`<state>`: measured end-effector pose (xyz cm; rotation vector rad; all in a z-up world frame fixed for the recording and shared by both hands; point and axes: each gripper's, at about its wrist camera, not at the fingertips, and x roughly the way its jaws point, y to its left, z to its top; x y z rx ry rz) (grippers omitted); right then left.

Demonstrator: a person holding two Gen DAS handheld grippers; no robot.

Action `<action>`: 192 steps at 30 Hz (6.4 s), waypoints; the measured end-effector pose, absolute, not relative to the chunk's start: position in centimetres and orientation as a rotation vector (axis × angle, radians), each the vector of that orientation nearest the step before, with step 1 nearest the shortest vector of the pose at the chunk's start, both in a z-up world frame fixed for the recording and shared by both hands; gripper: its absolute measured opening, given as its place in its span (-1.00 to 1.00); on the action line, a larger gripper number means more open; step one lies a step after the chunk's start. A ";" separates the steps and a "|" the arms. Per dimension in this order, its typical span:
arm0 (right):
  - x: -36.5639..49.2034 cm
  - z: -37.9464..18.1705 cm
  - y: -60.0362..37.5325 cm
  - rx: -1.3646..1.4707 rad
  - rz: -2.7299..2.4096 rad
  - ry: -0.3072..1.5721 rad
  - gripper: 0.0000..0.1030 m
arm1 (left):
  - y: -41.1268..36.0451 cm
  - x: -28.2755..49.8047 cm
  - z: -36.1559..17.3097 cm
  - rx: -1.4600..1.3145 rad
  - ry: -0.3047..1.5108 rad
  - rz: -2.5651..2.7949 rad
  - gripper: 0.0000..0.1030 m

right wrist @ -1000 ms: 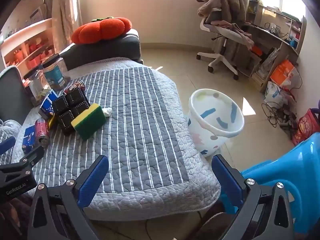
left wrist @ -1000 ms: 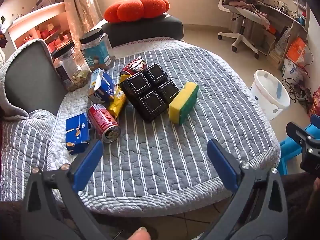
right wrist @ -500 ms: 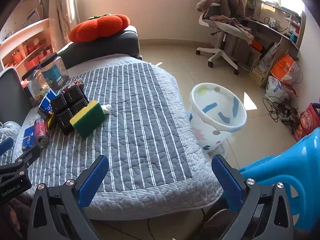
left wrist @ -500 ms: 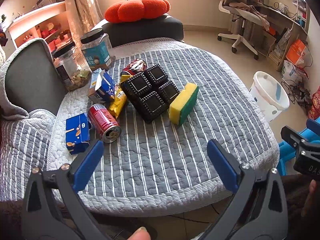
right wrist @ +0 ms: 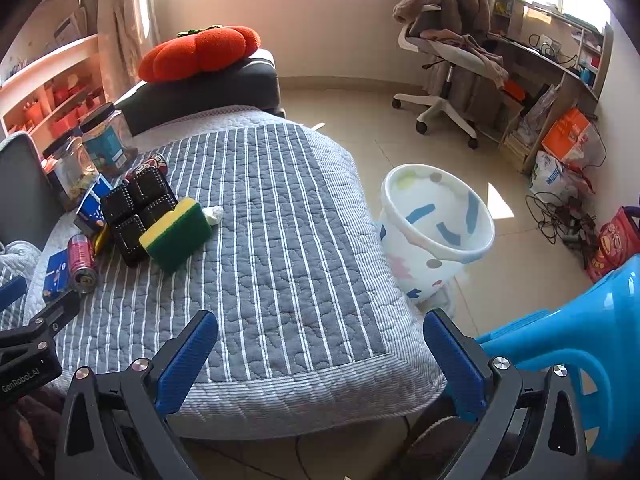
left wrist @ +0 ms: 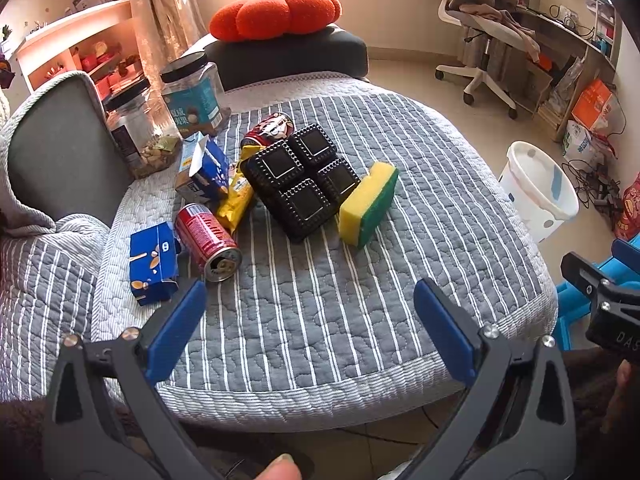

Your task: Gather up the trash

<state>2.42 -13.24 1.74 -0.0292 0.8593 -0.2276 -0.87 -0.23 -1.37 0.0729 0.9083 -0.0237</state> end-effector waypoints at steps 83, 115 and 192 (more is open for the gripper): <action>21.0 -4.8 -4.9 0.255 0.133 1.269 0.91 | 15.8 11.2 -4.9 -0.286 1.243 -0.059 0.88; 19.7 -3.9 -11.3 0.315 0.127 1.235 -0.43 | 13.9 13.0 -10.0 -0.393 1.367 -0.034 0.09; 8.6 3.5 -42.3 0.539 -0.411 0.993 0.53 | -23.3 17.0 0.2 0.127 1.042 -0.615 0.98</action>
